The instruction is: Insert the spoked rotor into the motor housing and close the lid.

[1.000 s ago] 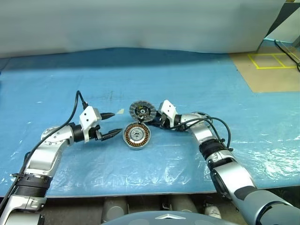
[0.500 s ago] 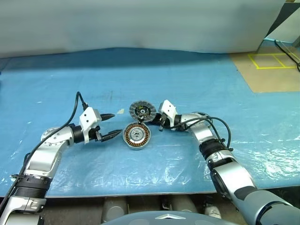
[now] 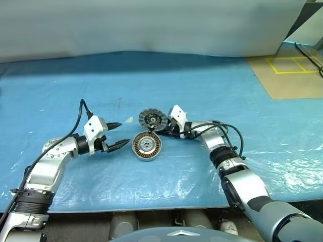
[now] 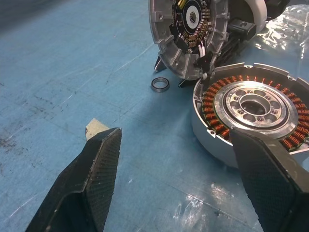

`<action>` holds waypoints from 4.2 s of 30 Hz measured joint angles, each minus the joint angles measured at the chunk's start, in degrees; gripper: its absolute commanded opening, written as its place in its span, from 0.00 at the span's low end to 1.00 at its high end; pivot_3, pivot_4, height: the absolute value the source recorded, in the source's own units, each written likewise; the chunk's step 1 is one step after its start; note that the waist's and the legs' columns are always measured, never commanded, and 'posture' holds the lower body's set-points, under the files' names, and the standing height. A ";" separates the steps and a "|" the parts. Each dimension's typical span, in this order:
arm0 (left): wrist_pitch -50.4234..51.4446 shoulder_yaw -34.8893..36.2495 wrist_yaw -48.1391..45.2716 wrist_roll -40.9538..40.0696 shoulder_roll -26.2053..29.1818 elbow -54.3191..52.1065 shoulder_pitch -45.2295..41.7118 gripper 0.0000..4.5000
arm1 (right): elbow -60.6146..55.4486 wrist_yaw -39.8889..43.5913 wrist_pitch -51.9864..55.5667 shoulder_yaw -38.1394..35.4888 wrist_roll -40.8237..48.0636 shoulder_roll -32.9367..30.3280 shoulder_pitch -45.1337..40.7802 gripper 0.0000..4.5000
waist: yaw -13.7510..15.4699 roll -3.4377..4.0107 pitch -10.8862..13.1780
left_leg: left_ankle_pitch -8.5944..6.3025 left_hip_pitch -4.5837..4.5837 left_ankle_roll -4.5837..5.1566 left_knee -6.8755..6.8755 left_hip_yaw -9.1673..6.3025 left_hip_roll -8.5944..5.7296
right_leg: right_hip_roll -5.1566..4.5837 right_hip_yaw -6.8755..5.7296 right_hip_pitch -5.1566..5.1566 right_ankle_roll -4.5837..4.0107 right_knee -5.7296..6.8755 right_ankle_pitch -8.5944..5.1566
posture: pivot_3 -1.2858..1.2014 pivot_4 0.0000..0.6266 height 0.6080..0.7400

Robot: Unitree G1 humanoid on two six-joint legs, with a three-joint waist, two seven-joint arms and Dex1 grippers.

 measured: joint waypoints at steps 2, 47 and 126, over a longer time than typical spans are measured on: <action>0.00 0.02 0.03 0.02 0.04 0.00 0.00 0.83 | 1.39 -0.43 -0.69 -0.02 -0.28 0.47 -0.73 0.51 | -0.01 0.00 0.00 | 0.00 0.00 0.00 0.00 0.00 0.01 | 0.00 0.00 0.00 -0.01 0.00 0.00 | 0.52 0.24 1.00; -0.43 -0.73 -1.00 1.12 -0.33 1.89 -2.31 0.83 | -15.51 -0.83 1.36 -0.59 -1.52 -10.58 9.13 0.14 | 0.44 -0.01 0.00 | -0.01 0.00 0.00 0.00 0.04 -0.05 | -0.08 -0.01 0.00 -0.06 -0.01 -0.03 | 0.52 0.24 1.00; -6.37 -2.66 -4.83 2.25 0.78 -3.54 4.33 0.83 | -45.85 7.52 23.46 13.39 6.42 -8.19 16.79 0.14 | 0.13 -0.04 0.02 | -0.02 0.07 -0.22 -0.15 0.03 -0.11 | 0.03 -0.01 0.06 0.25 -0.11 0.15 | 0.52 0.24 1.00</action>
